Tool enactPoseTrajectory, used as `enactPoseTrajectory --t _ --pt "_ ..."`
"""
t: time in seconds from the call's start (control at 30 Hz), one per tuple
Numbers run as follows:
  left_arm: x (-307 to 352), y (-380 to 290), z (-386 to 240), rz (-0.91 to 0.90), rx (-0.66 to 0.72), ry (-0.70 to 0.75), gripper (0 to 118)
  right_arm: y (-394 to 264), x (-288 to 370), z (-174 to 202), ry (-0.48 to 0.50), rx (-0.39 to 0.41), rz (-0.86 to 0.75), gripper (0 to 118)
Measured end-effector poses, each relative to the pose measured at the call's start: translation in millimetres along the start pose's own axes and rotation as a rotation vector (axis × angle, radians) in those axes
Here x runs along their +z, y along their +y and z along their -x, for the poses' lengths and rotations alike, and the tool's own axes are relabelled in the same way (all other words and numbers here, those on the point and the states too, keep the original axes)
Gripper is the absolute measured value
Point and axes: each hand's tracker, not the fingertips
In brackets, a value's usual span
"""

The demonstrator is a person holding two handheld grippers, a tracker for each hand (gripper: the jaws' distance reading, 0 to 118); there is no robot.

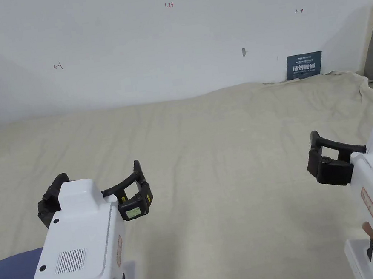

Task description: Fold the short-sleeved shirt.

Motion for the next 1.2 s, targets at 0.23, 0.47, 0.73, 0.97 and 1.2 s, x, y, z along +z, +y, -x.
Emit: enactPoseTrajectory --t 0.23,0.47,0.73,0.97,1.2 --pt "0 0 -1 0.0 0.001 -0.003 118 -6 0 0 -0.01 -0.021 -0.027 117" --pt "0 2 0 -0.002 0.0 -0.002 118 -4 2 2 -0.006 -0.015 -0.031 117" --pt "0 0 -1 0.006 -0.003 -0.003 118 4 10 10 0.006 -0.009 -0.034 117" --pt "2 1 -2 0.006 -0.009 -0.005 118 1 6 2 0.012 0.008 -0.038 117" --pt "3 1 -3 0.004 -0.004 -0.01 118 3 9 2 0.012 0.012 -0.039 117"
